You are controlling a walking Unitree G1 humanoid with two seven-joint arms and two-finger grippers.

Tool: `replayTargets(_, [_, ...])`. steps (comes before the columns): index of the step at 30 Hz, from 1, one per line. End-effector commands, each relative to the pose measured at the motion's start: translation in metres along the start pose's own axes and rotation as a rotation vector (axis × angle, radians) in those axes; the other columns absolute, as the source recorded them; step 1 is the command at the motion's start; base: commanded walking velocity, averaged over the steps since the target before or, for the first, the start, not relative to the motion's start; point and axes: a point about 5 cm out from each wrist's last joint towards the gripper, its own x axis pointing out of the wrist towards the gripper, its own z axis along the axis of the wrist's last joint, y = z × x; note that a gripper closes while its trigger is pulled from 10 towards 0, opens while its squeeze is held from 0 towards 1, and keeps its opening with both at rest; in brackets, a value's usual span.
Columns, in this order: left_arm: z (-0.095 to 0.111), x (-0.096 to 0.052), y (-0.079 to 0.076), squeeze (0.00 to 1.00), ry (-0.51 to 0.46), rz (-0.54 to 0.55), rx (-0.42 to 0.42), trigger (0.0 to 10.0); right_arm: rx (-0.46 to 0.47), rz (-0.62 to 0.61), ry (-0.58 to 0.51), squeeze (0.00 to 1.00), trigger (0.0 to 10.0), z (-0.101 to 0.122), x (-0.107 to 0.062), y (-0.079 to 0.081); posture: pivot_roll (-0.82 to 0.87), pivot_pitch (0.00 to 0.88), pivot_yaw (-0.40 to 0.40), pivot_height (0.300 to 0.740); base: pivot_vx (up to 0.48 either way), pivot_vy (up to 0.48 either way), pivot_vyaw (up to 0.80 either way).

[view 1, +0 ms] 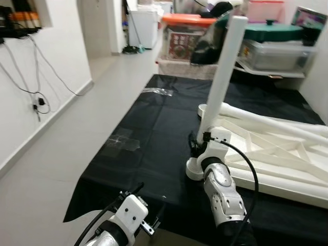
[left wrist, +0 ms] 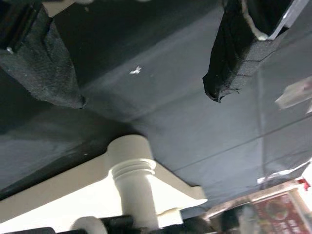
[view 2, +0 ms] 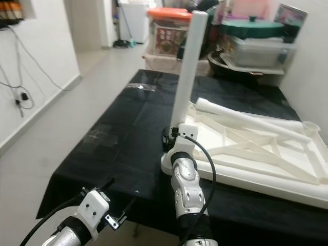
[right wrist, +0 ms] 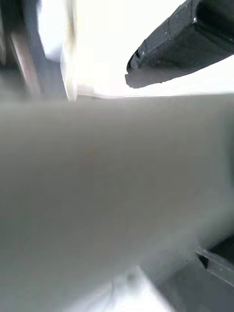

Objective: Building children table

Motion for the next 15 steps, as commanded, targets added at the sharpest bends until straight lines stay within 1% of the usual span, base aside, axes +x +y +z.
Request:
replayTargets(1, [-0.002, 0.0, -0.001, 0.0, 0.003, -0.006, -0.011, 10.0, 0.072, 0.255, 0.046, 0.0, 10.0, 0.002, 0.004, 0.018, 0.09, 0.0, -0.048, 0.74, 0.0, 0.0, 0.0])
replayTargets(2, [-0.002, 0.0, 0.0, 0.0, 0.002, -0.005, -0.01, 10.0, 0.053, 0.408, 0.077, 0.0, 10.0, 0.007, 0.004, 0.018, 0.09, 0.0, -0.048, 0.74, 0.0, 0.0, 0.0])
replayTargets(3, [-0.002, 0.001, 0.0, 0.0, 0.001, -0.006, -0.01, 10.0, 0.035, 0.511, 0.098, 0.0, 10.0, 0.011, 0.003, 0.017, 0.09, 0.0, -0.048, 0.74, 0.0, 0.0, 0.0])
replayTargets(4, [-0.002, 0.001, 0.0, 0.0, 0.001, -0.006, -0.01, 10.0, 0.035, 0.511, 0.098, 0.0, 10.0, 0.011, 0.003, 0.017, 0.09, 0.0, -0.048, 0.74, 0.0, 0.0, 0.0])
replayTargets(5, [-0.002, 0.001, 0.0, 0.0, 0.001, -0.005, -0.011, 10.0, -0.008, 0.618, 0.124, 0.0, 10.0, 0.016, 0.002, 0.015, 0.09, 0.0, -0.047, 0.74, 0.0, 0.0, 0.0])
replayTargets(6, [-0.003, 0.002, 0.0, 0.0, 0.001, -0.005, -0.011, 10.0, -0.034, 0.69, 0.144, 0.0, 10.0, 0.019, 0.001, 0.013, 0.09, 0.0, -0.047, 0.74, 0.0, 0.0, 0.0])
replayTargets(7, [-0.003, 0.002, 0.0, 0.0, 0.0, -0.006, -0.01, 10.0, -0.072, 0.809, 0.19, 0.0, 10.0, 0.022, -0.001, 0.01, 0.09, 0.0, -0.051, 0.74, 0.0, 0.0, 0.0])
replayTargets(8, [-0.003, 0.002, 0.0, 0.0, 0.0, -0.006, -0.01, 10.0, -0.072, 0.809, 0.19, 0.0, 10.0, 0.022, -0.001, 0.01, 0.09, 0.0, -0.051, 0.74, 0.0, 0.0, 0.0])
replayTargets(9, [-0.003, 0.002, 0.0, 0.0, 0.0, -0.005, -0.009, 10.0, -0.111, 0.915, 0.237, 0.0, 10.0, 0.023, -0.004, 0.006, 0.09, 0.0, -0.053, 0.74, 0.0, 0.0, 0.0])
replayTargets(10, [-0.002, 0.002, 0.0, 0.0, -0.001, -0.004, -0.009, 10.0, -0.149, 0.99, 0.28, 0.0, 10.0, 0.022, -0.006, 0.004, 0.09, 0.0, -0.053, 0.74, 0.0, 0.0, 0.0])
replayTargets(11, [-0.002, 0.002, 0.0, 0.0, -0.001, -0.004, -0.009, 10.0, -0.149, 0.99, 0.28, 0.0, 10.0, 0.022, -0.006, 0.004, 0.09, 0.0, -0.053, 0.74, 0.0, 0.0, 0.0])
replayTargets(12, [-0.002, 0.002, 0.0, 0.0, -0.001, -0.002, -0.007, 10.0, -0.191, 1.115, 0.354, 0.0, 10.0, 0.02, -0.008, 0.001, 0.1, 0.0, -0.055, 0.74, 0.0, 0.0, 0.0])
replayTargets(13, [-0.002, 0.002, 0.0, 0.0, -0.001, -0.002, -0.007, 10.0, -0.191, 1.115, 0.354, 0.0, 10.0, 0.02, -0.008, 0.001, 0.1, 0.0, -0.055, 0.74, 0.0, 0.0, 0.0])
replayTargets(15, [-0.002, 0.002, 0.0, 0.0, 0.0, 0.001, -0.006, 10.0, -0.193, 1.182, 0.389, 0.0, 10.0, 0.022, -0.006, 0.001, 0.11, 0.0, -0.058, 0.74, 0.0, 0.0, 0.0])
